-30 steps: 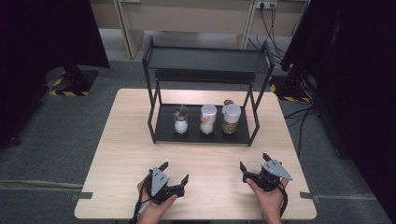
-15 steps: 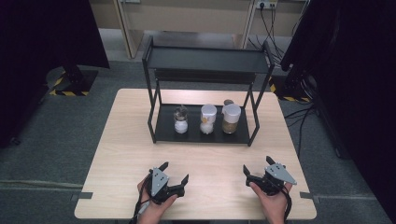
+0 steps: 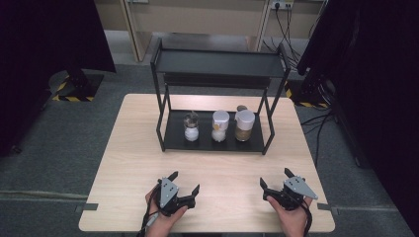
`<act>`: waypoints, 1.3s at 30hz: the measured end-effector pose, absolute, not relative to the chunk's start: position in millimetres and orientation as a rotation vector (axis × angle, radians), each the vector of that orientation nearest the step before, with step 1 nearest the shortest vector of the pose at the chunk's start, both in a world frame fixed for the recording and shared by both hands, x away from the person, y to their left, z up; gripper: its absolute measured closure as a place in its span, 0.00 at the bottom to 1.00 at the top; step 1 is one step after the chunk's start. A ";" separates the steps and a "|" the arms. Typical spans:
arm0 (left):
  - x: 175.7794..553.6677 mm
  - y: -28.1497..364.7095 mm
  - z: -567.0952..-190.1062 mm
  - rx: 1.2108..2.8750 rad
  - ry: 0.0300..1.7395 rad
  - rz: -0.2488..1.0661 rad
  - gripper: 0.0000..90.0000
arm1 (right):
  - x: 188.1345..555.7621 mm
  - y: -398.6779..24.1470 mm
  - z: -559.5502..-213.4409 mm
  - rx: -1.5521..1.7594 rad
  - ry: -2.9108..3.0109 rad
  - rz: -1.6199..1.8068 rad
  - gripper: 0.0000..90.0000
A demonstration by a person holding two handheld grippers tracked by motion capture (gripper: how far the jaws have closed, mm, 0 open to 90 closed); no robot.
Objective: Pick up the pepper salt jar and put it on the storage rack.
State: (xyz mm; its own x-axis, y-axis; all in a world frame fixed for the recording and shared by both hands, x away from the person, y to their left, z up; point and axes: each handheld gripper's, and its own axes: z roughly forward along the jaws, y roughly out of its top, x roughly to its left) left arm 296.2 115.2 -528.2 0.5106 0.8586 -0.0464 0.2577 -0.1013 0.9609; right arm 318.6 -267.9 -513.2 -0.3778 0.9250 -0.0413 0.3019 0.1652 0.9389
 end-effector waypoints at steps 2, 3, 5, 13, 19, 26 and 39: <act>296.2 115.0 -528.2 1.637 0.969 0.672 0.11 | 317.5 -268.2 -513.7 1.167 1.794 1.216 0.02; 296.2 115.0 -528.2 1.637 0.969 0.672 0.11 | 316.9 -268.4 -513.9 1.167 1.795 1.216 0.02; 296.2 115.1 -528.2 1.637 0.969 0.672 0.11 | 315.9 -268.9 -514.4 1.167 1.795 1.215 0.02; 296.1 115.0 -528.2 1.636 0.969 0.673 0.11 | 311.2 -271.6 -516.0 1.169 1.795 1.213 0.02; 296.1 115.0 -528.2 1.636 0.969 0.674 0.11 | 307.6 -273.6 -516.8 1.170 1.795 1.211 0.02; 296.1 115.1 -528.2 1.635 0.970 0.673 0.11 | 305.0 -276.1 -516.7 1.171 1.792 1.208 0.02; 296.2 115.3 -528.2 1.635 0.971 0.673 0.11 | 302.6 -280.7 -521.1 1.187 1.778 1.203 0.02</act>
State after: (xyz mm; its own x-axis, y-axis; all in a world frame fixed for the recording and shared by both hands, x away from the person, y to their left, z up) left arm 296.2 115.3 -528.2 0.5090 0.8595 -0.0472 0.2578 -0.0999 0.9610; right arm 302.6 -280.7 -521.1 -0.3575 0.9331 -0.0394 0.3103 0.1584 0.9373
